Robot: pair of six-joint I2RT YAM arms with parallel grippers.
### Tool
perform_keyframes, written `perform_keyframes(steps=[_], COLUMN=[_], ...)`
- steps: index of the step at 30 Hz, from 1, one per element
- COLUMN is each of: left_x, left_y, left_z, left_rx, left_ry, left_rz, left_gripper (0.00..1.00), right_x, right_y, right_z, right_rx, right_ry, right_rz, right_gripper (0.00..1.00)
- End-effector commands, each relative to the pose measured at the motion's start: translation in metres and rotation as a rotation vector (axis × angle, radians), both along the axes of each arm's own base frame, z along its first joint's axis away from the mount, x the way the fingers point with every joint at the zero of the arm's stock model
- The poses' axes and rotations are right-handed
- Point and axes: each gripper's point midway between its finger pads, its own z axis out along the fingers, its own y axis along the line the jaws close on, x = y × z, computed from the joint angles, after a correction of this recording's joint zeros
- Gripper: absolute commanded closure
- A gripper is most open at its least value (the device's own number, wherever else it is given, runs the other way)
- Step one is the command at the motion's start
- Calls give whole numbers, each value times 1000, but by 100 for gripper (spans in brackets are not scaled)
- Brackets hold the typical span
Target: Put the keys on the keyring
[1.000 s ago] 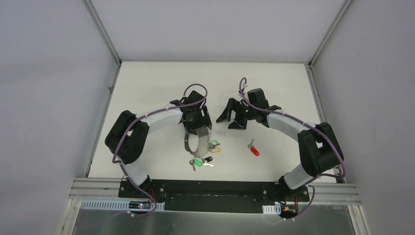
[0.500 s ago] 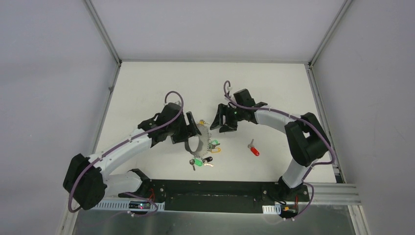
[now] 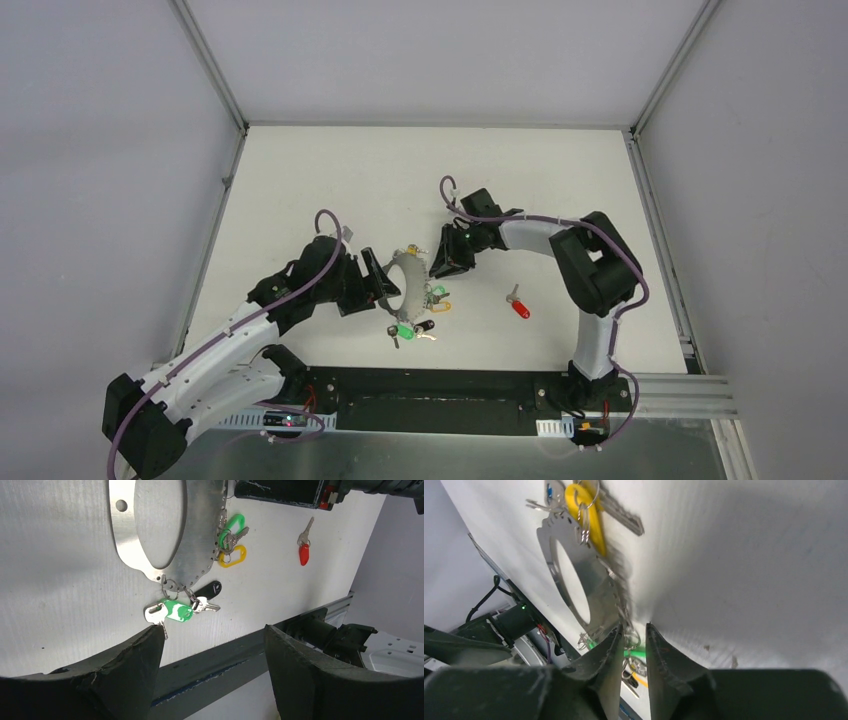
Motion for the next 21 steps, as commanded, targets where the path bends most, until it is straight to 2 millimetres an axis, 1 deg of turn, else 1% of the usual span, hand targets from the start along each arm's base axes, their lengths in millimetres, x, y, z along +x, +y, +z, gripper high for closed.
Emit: perform_keyframes(steps=[1, 5, 7, 10, 13, 17, 21], left_x=[-2, -3, -4, -4, -4, -5, -8], left_y=[-2, -3, -3, -3, -2, 2, 5], left_z=[7, 4, 2, 0, 0, -2, -2], left_rx=[-13, -6, -2, 2, 7, 21, 33], left_ry=[13, 29, 38, 41, 38, 42, 44], left_rz=[-11, -24, -25, -23, -20, -14, -17], left_gripper=[26, 25, 25, 25, 25, 25, 25], right_x=[15, 16, 16, 15, 14, 15, 14], right_y=[14, 14, 16, 18, 20, 21, 22], right_z=[1, -3, -2, -1, 3, 13, 27], right_rx=[2, -5, 3, 15, 28, 34, 20], right_ry=[-22, -24, -22, -16, -23, -45, -95], right_rz=[6, 16, 26, 37, 49, 72, 120], right_gripper=[77, 78, 80, 91, 100, 100, 100])
